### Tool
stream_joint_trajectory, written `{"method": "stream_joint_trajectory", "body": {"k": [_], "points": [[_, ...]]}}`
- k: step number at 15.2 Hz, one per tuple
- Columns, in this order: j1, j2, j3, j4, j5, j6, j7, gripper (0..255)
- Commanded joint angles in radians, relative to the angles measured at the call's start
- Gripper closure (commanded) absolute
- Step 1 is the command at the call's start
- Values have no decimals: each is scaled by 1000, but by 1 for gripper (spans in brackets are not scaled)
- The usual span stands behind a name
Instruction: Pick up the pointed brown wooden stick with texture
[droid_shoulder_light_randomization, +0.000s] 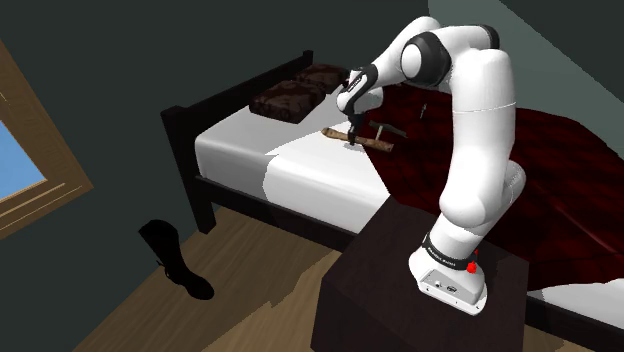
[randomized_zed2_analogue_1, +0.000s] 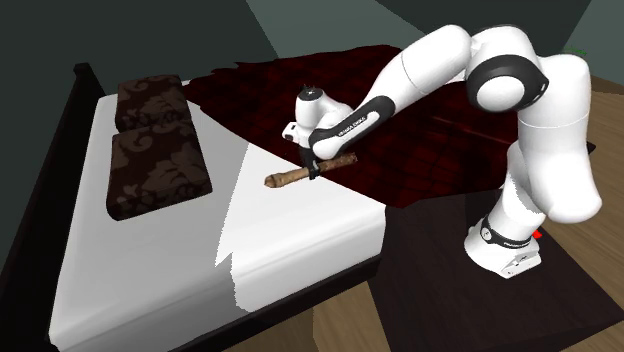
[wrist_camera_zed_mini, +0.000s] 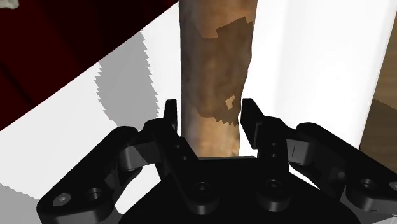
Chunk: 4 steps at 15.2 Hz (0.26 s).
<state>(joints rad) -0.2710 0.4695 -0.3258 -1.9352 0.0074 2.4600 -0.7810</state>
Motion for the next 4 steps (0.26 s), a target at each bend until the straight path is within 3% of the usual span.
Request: {"method": "stream_joint_trajectory", "body": {"k": [1, 4], "points": [[3, -19, -4, 2, -5, -20, 1, 255], [5, -29, -6, 4, -9, -32, 1, 255]]}}
